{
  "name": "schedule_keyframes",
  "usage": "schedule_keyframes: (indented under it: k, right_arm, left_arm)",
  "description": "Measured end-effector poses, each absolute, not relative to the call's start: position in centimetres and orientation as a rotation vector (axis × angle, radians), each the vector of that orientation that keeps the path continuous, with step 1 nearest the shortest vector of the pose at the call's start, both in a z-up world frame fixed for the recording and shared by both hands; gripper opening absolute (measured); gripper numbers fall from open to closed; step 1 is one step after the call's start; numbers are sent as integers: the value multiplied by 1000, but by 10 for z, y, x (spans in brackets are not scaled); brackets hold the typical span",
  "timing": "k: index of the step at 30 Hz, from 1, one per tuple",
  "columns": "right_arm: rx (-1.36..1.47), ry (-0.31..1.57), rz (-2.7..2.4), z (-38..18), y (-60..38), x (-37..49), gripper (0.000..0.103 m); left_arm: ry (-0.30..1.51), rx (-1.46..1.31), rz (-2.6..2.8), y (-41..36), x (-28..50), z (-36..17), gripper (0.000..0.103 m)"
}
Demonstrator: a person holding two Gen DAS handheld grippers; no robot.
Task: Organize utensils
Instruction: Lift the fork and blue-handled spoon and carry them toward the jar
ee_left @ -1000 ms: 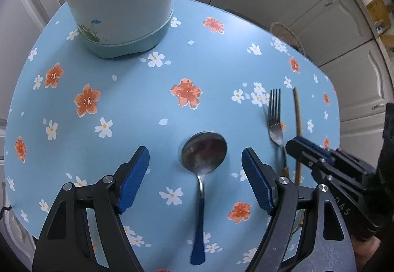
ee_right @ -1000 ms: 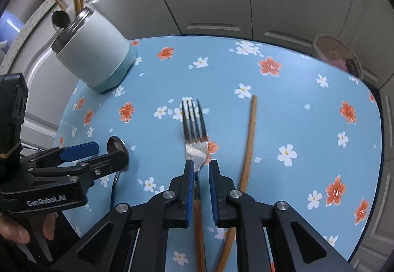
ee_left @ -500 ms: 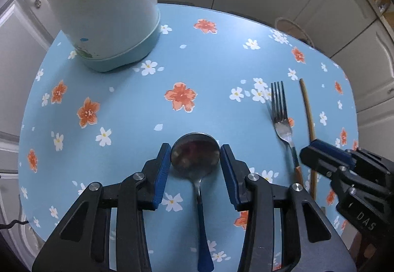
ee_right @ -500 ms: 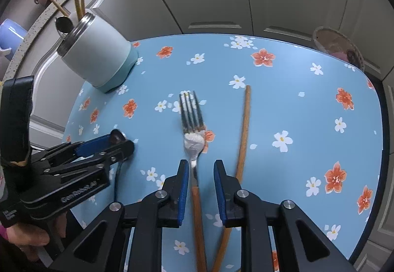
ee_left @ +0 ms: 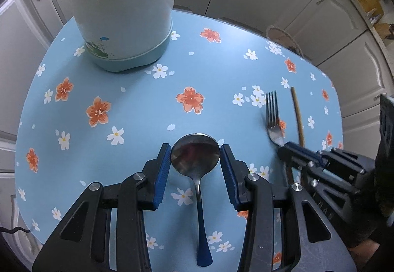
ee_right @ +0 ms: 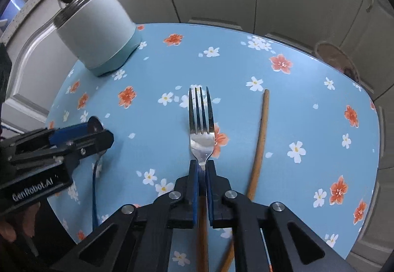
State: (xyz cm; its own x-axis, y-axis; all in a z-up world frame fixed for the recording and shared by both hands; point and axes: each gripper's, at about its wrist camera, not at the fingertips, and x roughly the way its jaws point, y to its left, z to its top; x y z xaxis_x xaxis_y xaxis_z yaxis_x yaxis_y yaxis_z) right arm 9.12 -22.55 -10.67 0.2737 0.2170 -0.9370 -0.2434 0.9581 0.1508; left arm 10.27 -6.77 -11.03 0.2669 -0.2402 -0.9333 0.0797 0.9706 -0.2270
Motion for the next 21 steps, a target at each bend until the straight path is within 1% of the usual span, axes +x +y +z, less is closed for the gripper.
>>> schedule_keyframes:
  k: [2, 12, 21]
  right_arm:
    - [-46, 1235, 314, -101, -223, 84, 5]
    - [84, 1120, 360, -56, -236, 62, 5]
    - [80, 1051, 387, -27, -225, 46, 5]
  left_arm:
    - [1278, -155, -226, -65, 102, -107, 40]
    - [1219, -195, -257, -43, 93, -72, 40]
    - [1145, -203, -272, -36, 87, -35, 39]
